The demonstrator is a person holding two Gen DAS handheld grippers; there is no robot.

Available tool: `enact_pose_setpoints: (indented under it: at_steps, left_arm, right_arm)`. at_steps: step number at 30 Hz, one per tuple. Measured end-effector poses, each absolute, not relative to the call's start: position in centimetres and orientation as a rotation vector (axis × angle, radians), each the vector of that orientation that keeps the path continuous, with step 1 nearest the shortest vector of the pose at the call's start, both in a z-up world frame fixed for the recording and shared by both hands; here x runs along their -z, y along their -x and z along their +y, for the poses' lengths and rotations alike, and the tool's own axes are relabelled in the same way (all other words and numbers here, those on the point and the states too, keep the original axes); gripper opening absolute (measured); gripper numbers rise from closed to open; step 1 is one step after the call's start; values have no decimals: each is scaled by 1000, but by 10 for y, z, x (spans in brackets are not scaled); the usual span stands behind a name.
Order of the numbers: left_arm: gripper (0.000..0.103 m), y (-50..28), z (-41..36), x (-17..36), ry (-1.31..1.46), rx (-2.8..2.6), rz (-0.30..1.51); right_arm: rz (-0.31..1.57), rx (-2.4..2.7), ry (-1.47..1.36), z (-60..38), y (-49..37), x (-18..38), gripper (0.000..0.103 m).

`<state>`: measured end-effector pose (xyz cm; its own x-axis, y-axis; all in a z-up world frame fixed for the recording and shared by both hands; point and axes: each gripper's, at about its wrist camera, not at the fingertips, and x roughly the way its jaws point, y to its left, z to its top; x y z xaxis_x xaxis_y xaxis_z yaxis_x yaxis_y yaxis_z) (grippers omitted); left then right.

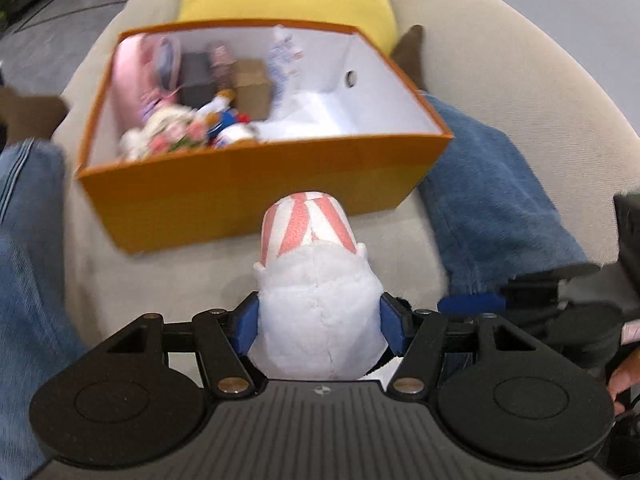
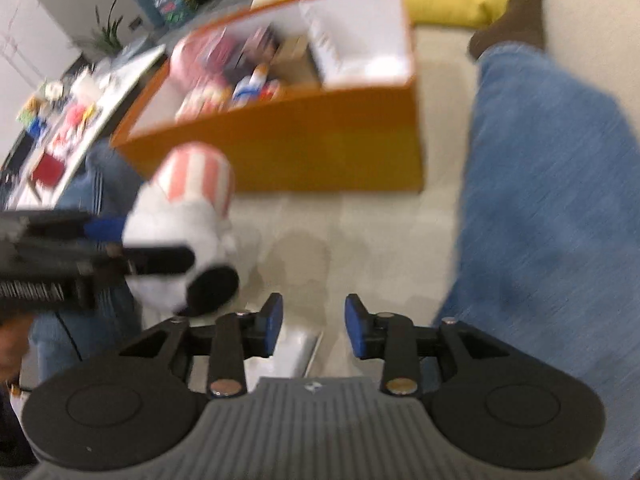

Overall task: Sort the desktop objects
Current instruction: 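Hold the striped plush with the left tool while the right grasps the white box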

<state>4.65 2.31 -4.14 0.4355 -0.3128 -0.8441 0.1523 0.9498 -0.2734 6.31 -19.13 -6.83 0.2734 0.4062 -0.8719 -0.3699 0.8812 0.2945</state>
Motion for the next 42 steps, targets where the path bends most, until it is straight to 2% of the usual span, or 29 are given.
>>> enact_pose_setpoints:
  at_steps: [7, 14, 17, 18, 20, 22, 26, 37, 42]
  left_arm:
    - [71, -24, 46, 54, 231, 286, 1104]
    - [71, -12, 59, 59, 264, 275, 1103]
    - [71, -8, 64, 61, 276, 269, 1100]
    - [71, -7, 65, 61, 281, 267, 1100]
    - [71, -5, 67, 63, 289, 265, 1102]
    - [71, -4, 69, 65, 293, 263, 1105]
    - [71, -2, 72, 65, 299, 257, 1100]
    - [71, -3, 81, 64, 333, 246, 1087]
    - [71, -6, 84, 65, 344, 236, 1097]
  right_arm:
    - [1321, -501, 49, -170, -49, 104, 50]
    - [1362, -526, 5, -165, -48, 123, 65]
    - [1361, -533, -35, -165, -48, 129, 67]
    - [1357, -533, -44, -164, -47, 130, 67]
    - [1356, -541, -83, -164, -47, 131, 58]
    - [1343, -538, -93, -162, -45, 131, 56]
    - [1311, -562, -133, -159, -42, 121, 38]
    - [1108, -403, 127, -154, -63, 73, 35]
    - [1114, -374, 167, -150, -64, 89, 38]
